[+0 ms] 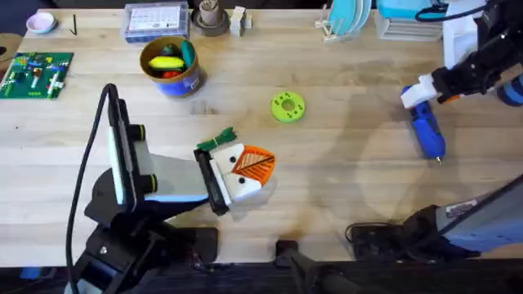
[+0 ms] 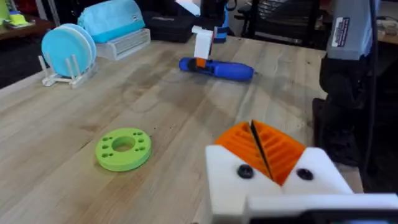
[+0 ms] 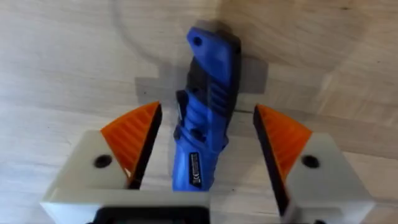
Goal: Pick up the gripper from the table and insert it into the empty holder that is missing its gripper. Then pick up a screw, insert it into the mounting hole, and use the screwdriver to tighten it. Finally, clean up the table by picking up the vegetable and placing it into the bucket.
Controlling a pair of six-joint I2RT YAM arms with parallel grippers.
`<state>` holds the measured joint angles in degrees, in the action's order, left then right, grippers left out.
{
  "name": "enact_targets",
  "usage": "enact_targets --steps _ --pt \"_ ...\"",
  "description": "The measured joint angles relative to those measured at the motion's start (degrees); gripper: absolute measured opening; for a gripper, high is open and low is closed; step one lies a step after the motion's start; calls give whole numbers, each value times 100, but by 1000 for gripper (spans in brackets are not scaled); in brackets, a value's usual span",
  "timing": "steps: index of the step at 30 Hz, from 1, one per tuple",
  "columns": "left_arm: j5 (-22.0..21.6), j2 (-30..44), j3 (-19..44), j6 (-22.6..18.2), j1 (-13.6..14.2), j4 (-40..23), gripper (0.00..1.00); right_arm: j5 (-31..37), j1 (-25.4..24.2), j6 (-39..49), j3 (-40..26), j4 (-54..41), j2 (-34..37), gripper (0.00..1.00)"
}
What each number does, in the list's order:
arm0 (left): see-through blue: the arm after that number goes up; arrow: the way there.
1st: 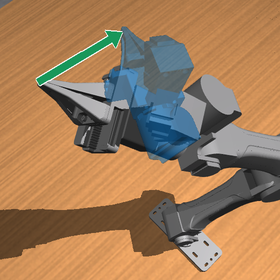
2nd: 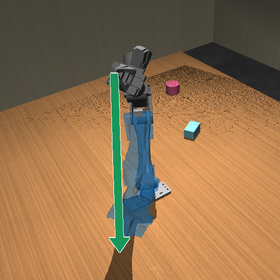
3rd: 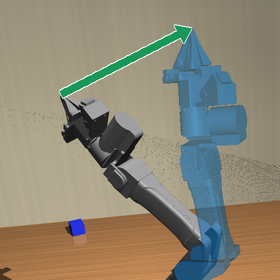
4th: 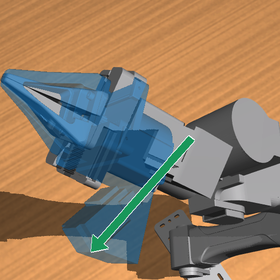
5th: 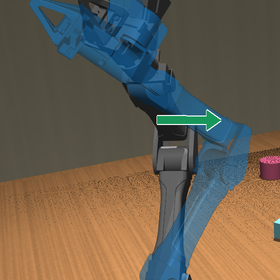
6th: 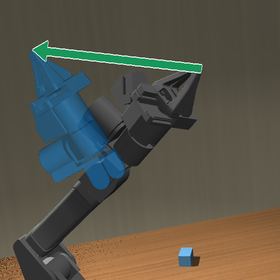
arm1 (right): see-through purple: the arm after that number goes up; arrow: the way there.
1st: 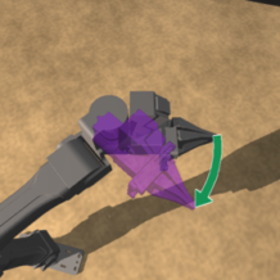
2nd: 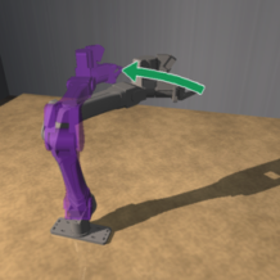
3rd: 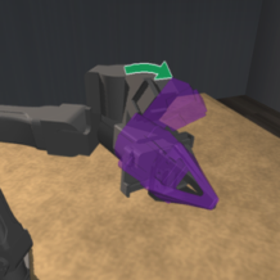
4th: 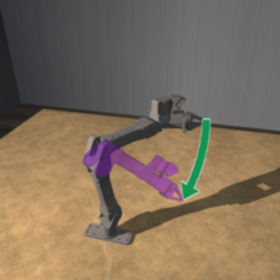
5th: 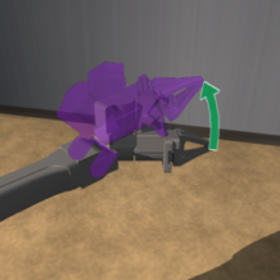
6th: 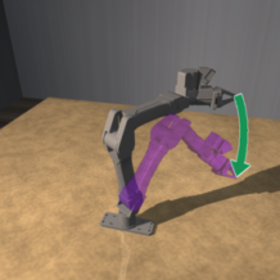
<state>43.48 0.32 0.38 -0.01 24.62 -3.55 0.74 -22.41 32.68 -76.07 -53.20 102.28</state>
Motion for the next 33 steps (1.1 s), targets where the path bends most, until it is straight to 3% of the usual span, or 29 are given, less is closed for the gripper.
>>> enact_targets --steps 14,23,33 --pt "0 0 0 0 0 0 4 66 2 44 -2 190 648 950" --pt "0 0 0 1 0 0 4 92 2 63 -2 227 649 790" --pt "0 -2 0 0 0 0 4 25 0 77 -2 264 649 689"
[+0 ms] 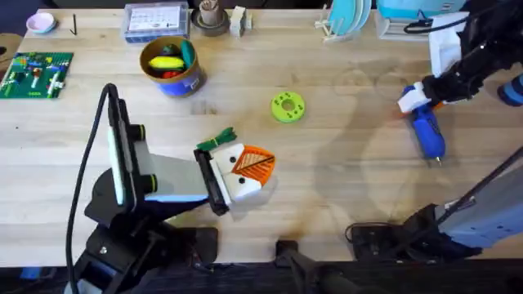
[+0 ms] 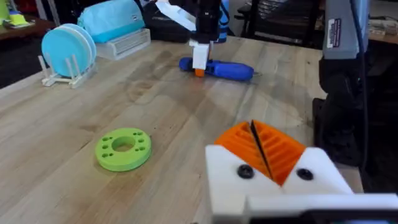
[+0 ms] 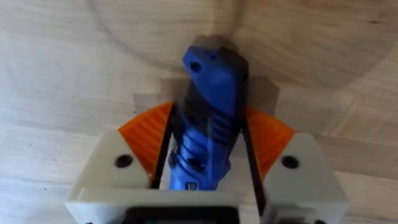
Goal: Pick up the gripper from the table and insert it into the empty holder that is missing its gripper. Then pick up a screw, insert it into the mounting hole, and use the screwdriver to tighten it. Finally, clean up the table by picking up the vegetable and placing it into the bucket.
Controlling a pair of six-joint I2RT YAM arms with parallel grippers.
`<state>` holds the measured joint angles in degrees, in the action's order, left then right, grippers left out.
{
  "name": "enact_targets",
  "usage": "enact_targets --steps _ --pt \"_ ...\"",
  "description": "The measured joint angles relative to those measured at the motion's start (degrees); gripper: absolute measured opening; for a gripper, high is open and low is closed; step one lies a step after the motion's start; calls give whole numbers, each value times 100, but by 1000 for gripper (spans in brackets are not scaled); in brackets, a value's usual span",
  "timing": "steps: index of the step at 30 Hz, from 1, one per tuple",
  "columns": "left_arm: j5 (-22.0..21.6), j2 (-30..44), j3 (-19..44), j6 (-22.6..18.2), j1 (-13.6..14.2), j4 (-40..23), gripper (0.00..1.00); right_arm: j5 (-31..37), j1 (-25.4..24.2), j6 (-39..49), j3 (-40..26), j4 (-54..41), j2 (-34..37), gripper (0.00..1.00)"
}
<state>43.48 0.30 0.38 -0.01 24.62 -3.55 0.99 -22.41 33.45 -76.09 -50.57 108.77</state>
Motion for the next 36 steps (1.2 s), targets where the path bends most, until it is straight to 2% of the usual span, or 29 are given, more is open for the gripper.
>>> enact_targets --steps 4,8,12,13,28,36 --pt "0 2 0 0 0 0 4 1 0 0 0 22 0 661" --pt "0 2 0 0 0 0 4 -27 0 2 0 42 0 521" --pt "0 0 0 0 0 0 4 -77 0 12 0 79 7 241" --pt "0 2 0 0 0 0 4 -147 0 39 0 125 22 33" --pt "0 2 0 0 0 0 4 -279 2 24 -50 -424 22 23" --pt "0 2 0 0 0 0 4 -582 2 22 -111 -422 -996 23"
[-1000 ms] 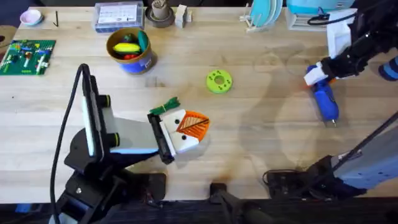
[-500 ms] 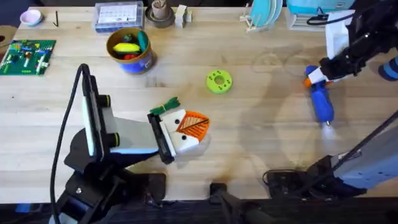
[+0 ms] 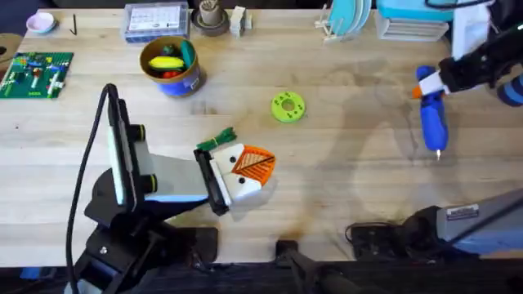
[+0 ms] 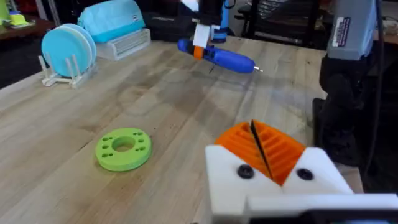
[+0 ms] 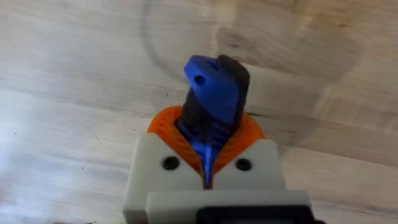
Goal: Pick up the gripper from the table and insert it into the empty holder that is missing its gripper. Then pick up a screw, insert it into the mounting hole, and use the screwdriver to tighten it. Finally, clean up the table by picking up the vegetable and placing it into the bucket.
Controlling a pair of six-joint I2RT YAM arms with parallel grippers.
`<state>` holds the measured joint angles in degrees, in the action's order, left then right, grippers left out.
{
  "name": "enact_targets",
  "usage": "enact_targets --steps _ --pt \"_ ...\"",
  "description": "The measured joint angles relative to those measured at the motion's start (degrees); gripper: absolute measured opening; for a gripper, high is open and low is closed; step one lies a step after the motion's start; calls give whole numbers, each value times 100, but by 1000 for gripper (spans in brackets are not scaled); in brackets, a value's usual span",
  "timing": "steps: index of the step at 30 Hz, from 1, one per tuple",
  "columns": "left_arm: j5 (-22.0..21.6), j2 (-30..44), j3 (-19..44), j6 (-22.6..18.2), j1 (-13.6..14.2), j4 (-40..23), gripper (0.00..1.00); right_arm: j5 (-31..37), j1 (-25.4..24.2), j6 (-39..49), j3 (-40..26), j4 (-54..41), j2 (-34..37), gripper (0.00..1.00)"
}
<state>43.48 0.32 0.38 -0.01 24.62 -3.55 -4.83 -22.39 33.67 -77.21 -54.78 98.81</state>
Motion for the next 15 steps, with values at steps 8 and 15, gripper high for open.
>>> enact_targets --steps 8,15 --pt "0 0 0 0 0 0 4 -383 0 -439 -25 449 -1228 23" --pt "0 -1 0 0 0 0 4 -1445 1 -991 -26 836 -2260 23"
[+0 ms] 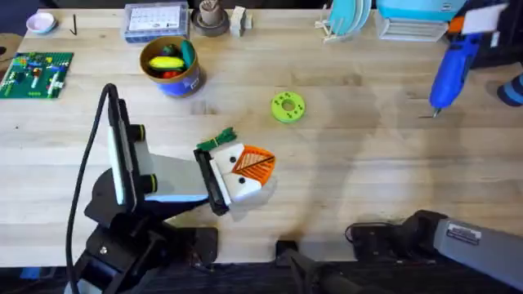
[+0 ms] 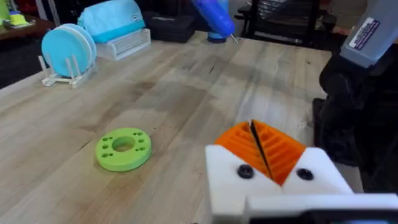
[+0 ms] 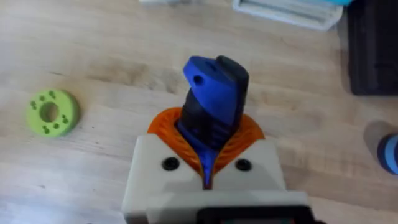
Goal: Pick up the gripper from the table and insert it into the empty holder that is missing its gripper. Then pick up a screw, insert it into the mounting hole, and use the screwdriver to tighten it. Finally, clean up the table by picking up the vegetable and placing it into the bucket.
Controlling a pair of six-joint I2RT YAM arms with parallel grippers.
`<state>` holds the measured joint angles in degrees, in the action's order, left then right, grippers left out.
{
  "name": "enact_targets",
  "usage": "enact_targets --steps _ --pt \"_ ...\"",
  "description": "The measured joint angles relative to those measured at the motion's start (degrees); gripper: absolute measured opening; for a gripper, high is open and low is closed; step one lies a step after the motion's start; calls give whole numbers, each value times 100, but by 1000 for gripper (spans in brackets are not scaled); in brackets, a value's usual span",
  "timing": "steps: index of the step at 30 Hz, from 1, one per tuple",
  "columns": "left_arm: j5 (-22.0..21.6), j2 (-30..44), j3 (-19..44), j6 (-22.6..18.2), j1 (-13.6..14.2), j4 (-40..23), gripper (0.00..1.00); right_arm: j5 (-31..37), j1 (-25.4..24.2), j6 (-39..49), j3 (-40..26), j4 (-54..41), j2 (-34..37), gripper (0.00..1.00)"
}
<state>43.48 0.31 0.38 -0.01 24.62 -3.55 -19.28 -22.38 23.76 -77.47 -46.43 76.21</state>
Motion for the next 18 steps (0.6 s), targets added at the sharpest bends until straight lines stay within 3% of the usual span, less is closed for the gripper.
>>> enact_targets --steps 9,11,18 --pt "0 0 0 0 0 0 4 -1234 3 -142 0 119 -1398 23" --pt "0 -1 0 0 0 0 4 -1762 3 -126 111 160 -2106 23" --pt "0 -1 0 0 0 0 4 -2976 10 -241 1120 936 -3003 23"
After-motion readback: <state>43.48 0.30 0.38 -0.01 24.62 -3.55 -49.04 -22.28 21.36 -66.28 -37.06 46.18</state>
